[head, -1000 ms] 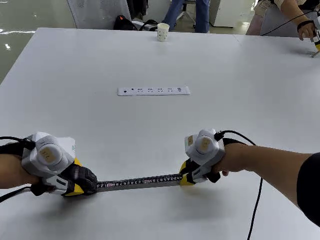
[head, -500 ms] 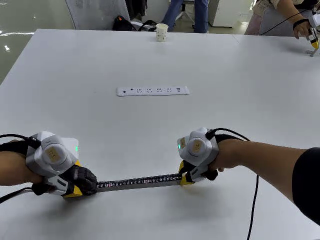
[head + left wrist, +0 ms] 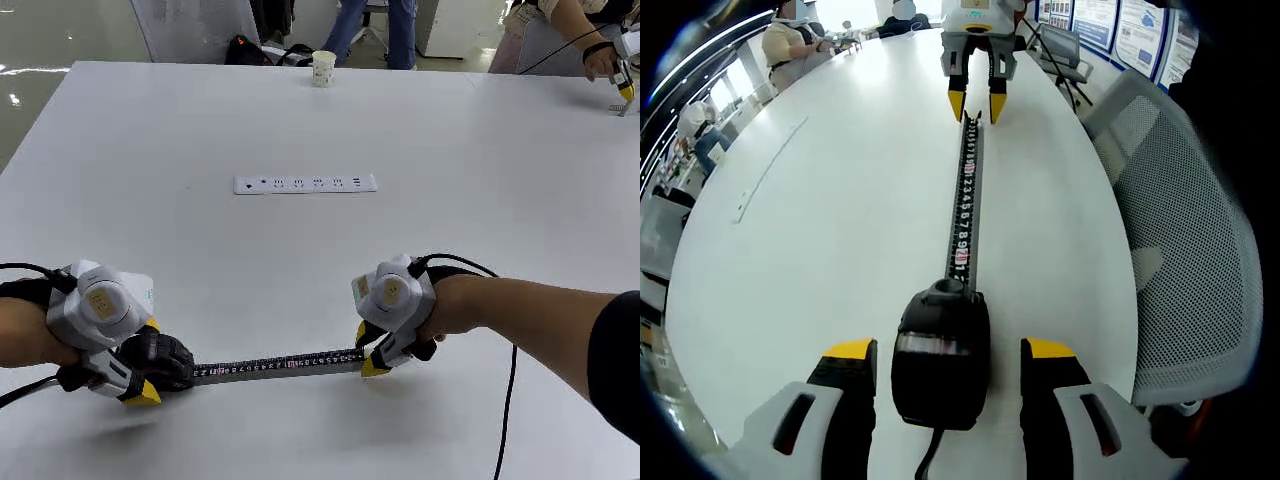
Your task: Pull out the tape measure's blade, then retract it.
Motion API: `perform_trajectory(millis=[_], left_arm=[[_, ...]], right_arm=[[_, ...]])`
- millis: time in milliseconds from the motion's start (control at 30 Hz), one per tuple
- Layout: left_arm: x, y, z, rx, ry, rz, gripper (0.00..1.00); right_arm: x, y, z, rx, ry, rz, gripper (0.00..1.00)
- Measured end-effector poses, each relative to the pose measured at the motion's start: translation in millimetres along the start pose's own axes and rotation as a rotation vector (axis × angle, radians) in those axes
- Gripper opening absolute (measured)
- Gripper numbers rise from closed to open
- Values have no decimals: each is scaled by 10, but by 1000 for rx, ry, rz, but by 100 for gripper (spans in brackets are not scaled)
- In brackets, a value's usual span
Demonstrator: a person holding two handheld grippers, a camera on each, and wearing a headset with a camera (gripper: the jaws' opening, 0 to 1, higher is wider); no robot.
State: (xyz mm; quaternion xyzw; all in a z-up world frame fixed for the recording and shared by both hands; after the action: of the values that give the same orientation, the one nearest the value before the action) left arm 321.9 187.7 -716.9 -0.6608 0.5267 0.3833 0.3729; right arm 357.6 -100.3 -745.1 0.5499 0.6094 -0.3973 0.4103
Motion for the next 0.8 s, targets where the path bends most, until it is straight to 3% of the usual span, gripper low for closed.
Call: perform_trajectory(millis=[233, 400, 633, 800], left_arm=[[0, 8, 9, -21, 0, 1, 64], [3, 24, -15, -92, 41, 15, 73], [16, 52, -28, -164, 61, 19, 97], [-4, 58, -51, -216, 97, 13, 99]], right_arm=[[-11, -10, 40, 25, -1, 5, 30], [-19, -13, 89, 67, 3, 10, 38], [-30, -18, 111, 127, 32, 26, 48], [-40, -27, 133, 180, 68, 36, 59]])
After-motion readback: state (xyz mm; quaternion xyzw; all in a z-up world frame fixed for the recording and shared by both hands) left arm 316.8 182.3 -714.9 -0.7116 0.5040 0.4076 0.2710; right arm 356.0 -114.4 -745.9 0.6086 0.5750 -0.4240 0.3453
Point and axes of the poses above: the centre of the closed fingertips' face, and the gripper's own axes: x roughly forward along the fingers, y roughly to its right, z roughly out of its underside, the point moved 6 cm from there along -x, roughly backward along the fingers, and after that the axes turned 4 degrees about x, right-handed, at the moved point
